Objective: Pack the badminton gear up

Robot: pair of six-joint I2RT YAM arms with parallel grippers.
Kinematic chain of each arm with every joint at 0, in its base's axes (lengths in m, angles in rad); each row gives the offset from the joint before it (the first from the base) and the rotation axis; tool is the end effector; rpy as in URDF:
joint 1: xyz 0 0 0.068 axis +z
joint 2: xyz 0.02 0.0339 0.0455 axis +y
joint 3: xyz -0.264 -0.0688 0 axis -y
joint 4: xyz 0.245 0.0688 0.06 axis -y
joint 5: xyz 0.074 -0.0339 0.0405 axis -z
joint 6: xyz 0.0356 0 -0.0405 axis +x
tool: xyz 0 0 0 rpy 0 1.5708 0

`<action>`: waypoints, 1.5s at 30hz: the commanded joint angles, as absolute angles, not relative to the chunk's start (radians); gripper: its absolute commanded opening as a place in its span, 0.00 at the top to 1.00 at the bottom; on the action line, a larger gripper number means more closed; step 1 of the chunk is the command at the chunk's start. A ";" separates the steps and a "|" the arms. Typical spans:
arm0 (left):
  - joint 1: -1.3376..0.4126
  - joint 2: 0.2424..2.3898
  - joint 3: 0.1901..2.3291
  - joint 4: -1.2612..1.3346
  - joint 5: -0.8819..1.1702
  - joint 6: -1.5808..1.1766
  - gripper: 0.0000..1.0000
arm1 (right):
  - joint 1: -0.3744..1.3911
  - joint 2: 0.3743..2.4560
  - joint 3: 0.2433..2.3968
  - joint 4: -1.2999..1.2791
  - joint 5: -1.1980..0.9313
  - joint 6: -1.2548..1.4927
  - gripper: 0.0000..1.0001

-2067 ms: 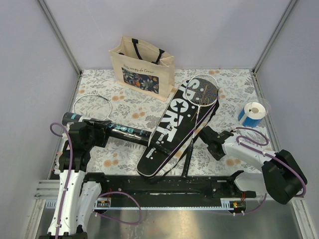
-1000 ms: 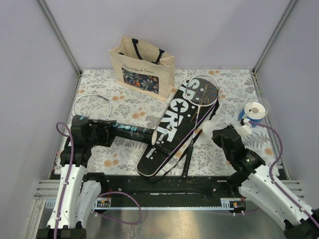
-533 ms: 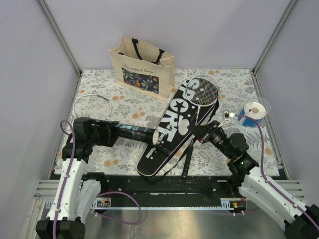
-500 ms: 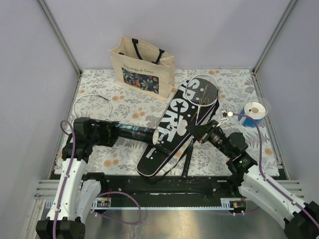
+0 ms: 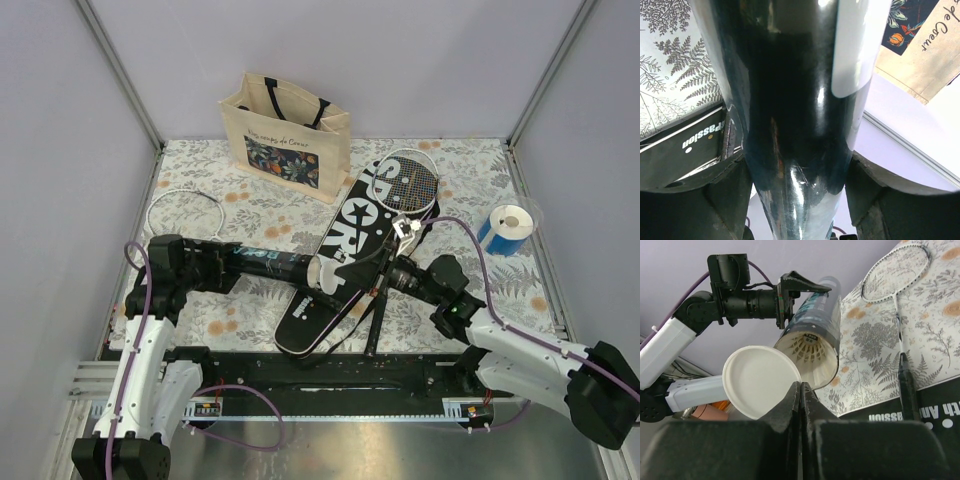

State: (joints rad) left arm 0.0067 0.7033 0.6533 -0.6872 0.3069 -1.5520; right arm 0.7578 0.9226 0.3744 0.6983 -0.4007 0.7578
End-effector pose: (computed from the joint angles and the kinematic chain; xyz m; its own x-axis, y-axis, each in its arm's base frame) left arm 0.1463 -0.0098 0.2594 -0.2299 -0.9547 0.1891 -0.6680 0.0134 -0.7440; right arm 0.1405 0.1521 0.2634 -0.5486 0.3521 -0.7583 -0.7378 0.2226 0.6372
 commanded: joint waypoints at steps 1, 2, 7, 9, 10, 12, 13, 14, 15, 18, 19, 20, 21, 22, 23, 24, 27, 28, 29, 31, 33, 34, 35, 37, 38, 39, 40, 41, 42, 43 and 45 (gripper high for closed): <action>0.006 0.696 0.660 -0.611 0.351 -1.581 0.84 | 0.802 0.969 0.446 0.772 -0.327 0.695 1.00; 0.008 0.696 0.657 -0.609 0.348 -1.586 0.84 | 0.813 0.983 0.457 0.761 -0.307 0.678 1.00; 0.006 0.690 0.646 -0.601 0.363 -1.605 0.84 | 0.836 1.043 0.483 0.778 -0.253 0.646 1.00; 0.006 0.687 0.638 -0.597 0.373 -1.612 0.84 | 0.842 1.057 0.486 0.778 -0.230 0.627 1.00; 0.006 0.686 0.637 -0.597 0.377 -1.615 0.84 | 0.845 1.058 0.485 0.779 -0.219 0.617 1.00; 0.006 0.687 0.635 -0.597 0.380 -1.617 0.84 | 0.850 1.071 0.486 0.784 -0.203 0.603 1.00; 0.008 0.686 0.632 -0.595 0.382 -1.618 0.84 | 0.851 1.075 0.491 0.784 -0.196 0.597 1.00; 0.008 0.689 0.629 -0.594 0.388 -1.623 0.84 | 0.854 1.084 0.492 0.785 -0.187 0.588 1.00; 0.008 0.690 0.627 -0.588 0.397 -1.628 0.84 | 0.856 1.092 0.495 0.787 -0.173 0.581 1.00; 0.008 0.693 0.626 -0.578 0.414 -1.629 0.84 | 0.857 1.106 0.499 0.799 -0.150 0.578 1.00; 0.006 0.695 0.626 -0.578 0.411 -1.628 0.84 | 0.859 1.109 0.500 0.802 -0.141 0.580 1.00; 0.006 0.695 0.624 -0.578 0.413 -1.629 0.84 | 0.861 1.112 0.502 0.804 -0.132 0.578 1.00; 0.006 0.695 0.624 -0.578 0.410 -1.631 0.84 | 0.862 1.112 0.503 0.804 -0.121 0.578 1.00; 0.006 0.696 0.624 -0.575 0.411 -1.632 0.84 | 0.865 1.115 0.509 0.801 -0.112 0.574 1.00; 0.008 0.696 0.624 -0.574 0.408 -1.632 0.84 | 0.868 1.120 0.511 0.799 -0.107 0.569 1.00; 0.008 0.698 0.621 -0.572 0.410 -1.632 0.84 | 0.870 1.121 0.518 0.799 -0.106 0.568 1.00; 0.008 0.704 0.618 -0.571 0.410 -1.635 0.84 | 0.880 1.135 0.529 0.796 -0.097 0.566 1.00; 0.006 0.704 0.615 -0.569 0.410 -1.637 0.84 | 0.884 1.141 0.531 0.796 -0.094 0.569 1.00; 0.006 0.706 0.614 -0.563 0.410 -1.638 0.84 | 0.887 1.146 0.532 0.796 -0.091 0.571 1.00; 0.006 0.709 0.612 -0.561 0.400 -1.638 0.84 | 0.894 1.152 0.537 0.793 -0.084 0.574 1.00; 0.006 0.713 0.609 -0.561 0.394 -1.638 0.85 | 0.899 1.158 0.541 0.784 -0.078 0.580 0.99; 0.005 0.715 0.609 -0.561 0.396 -1.640 0.85 | 0.897 1.160 0.545 0.775 -0.077 0.583 0.96; 0.006 0.716 0.609 -0.558 0.396 -1.640 0.85 | 0.899 1.157 0.545 0.769 -0.074 0.586 0.93; 0.006 0.721 0.606 -0.555 0.396 -1.641 0.85 | 0.897 1.154 0.543 0.758 -0.066 0.594 0.82; 0.006 0.721 0.607 -0.557 0.396 -1.641 0.85 | 0.897 1.151 0.540 0.758 -0.066 0.601 0.77; 0.008 0.719 0.607 -0.557 0.396 -1.641 0.85 | 0.897 1.149 0.540 0.758 -0.066 0.607 0.71; 0.008 0.721 0.606 -0.555 0.396 -1.643 0.85 | 0.897 1.144 0.537 0.755 -0.071 0.610 0.67; 0.008 0.721 0.604 -0.557 0.396 -1.646 0.85 | 0.897 1.138 0.534 0.752 -0.074 0.612 0.65; 0.006 0.719 0.604 -0.555 0.399 -1.646 0.85 | 0.897 1.134 0.534 0.746 -0.075 0.614 0.63; 0.006 0.719 0.604 -0.557 0.399 -1.647 0.85 | 0.897 1.128 0.531 0.736 -0.077 0.615 0.62; 0.006 0.718 0.603 -0.557 0.400 -1.649 0.85 | 0.897 1.117 0.525 0.735 -0.084 0.617 0.62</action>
